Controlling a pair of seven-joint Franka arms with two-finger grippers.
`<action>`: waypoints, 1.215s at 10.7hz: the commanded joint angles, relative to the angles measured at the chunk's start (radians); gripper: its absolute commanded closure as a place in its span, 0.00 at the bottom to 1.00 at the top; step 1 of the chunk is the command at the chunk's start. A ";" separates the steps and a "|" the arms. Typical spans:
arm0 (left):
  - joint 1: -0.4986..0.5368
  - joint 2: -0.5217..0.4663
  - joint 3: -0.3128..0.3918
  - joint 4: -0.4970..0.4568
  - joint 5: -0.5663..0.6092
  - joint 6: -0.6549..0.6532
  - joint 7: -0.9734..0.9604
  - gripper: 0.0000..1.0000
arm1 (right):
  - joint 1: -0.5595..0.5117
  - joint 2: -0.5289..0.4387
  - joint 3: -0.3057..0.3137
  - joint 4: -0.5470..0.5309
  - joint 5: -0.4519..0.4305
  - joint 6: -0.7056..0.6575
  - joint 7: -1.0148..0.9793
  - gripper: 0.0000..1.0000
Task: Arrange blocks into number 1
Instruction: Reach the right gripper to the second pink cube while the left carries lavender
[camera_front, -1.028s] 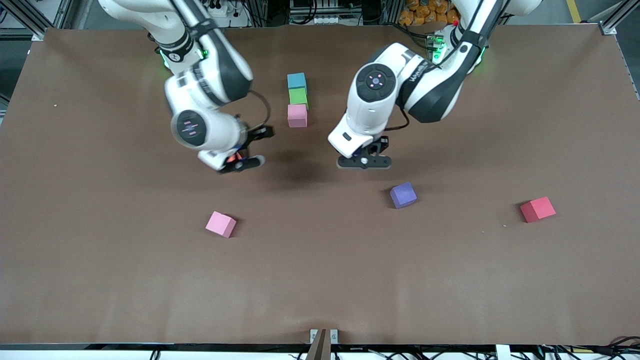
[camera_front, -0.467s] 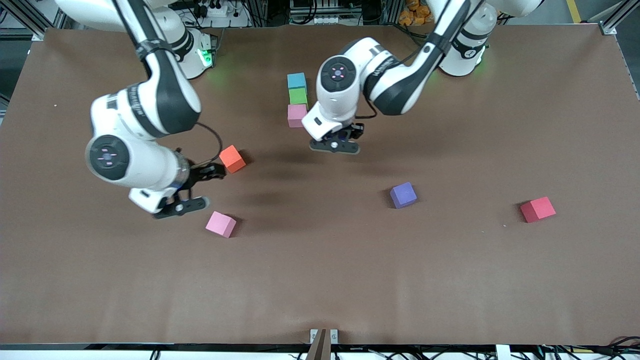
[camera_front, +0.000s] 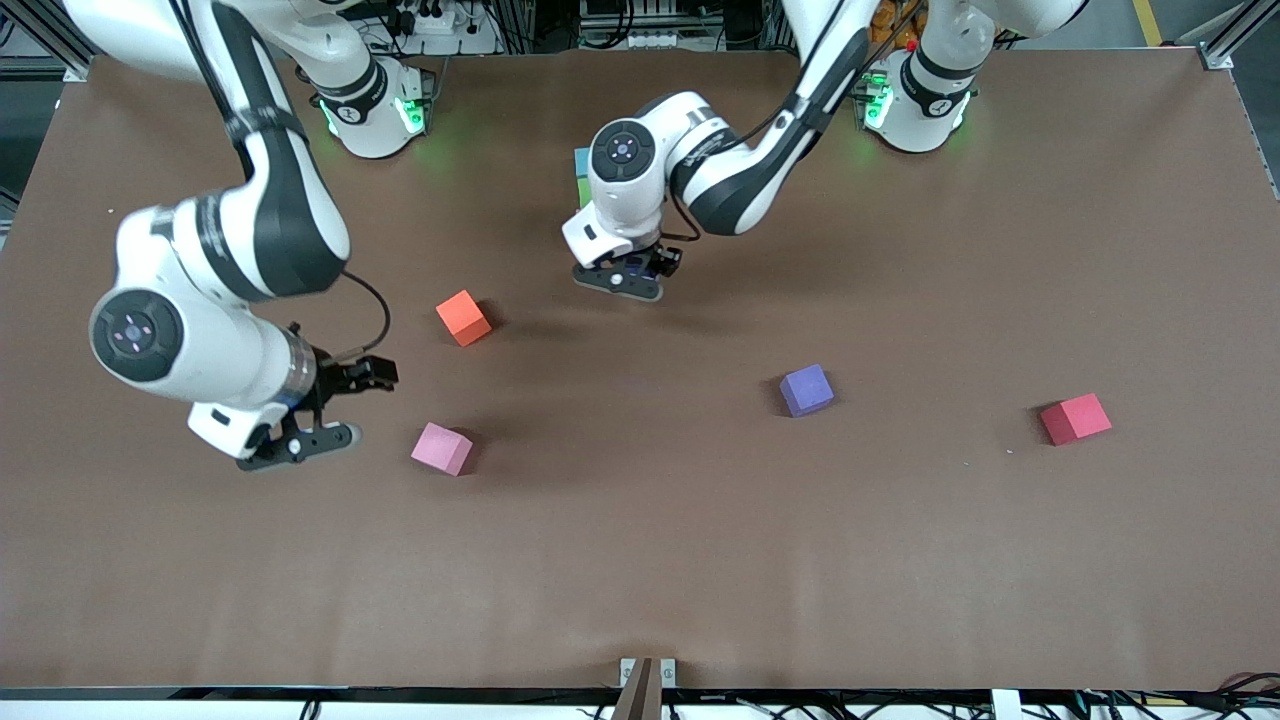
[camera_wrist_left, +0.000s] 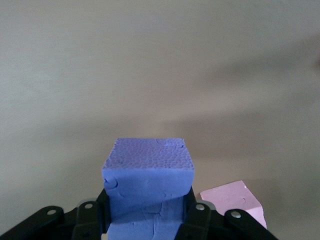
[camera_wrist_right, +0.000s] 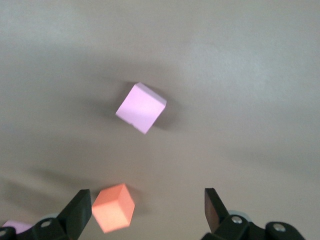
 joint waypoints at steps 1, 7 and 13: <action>-0.038 0.035 0.011 0.016 0.002 0.040 0.079 1.00 | -0.018 0.097 0.013 0.036 0.089 0.073 0.176 0.00; -0.056 0.107 0.013 0.085 -0.010 0.054 0.062 1.00 | -0.005 0.213 0.001 0.036 0.109 0.200 0.662 0.00; -0.087 0.125 0.011 0.113 -0.063 0.054 -0.302 1.00 | 0.009 0.273 -0.013 0.039 0.158 0.256 0.656 0.00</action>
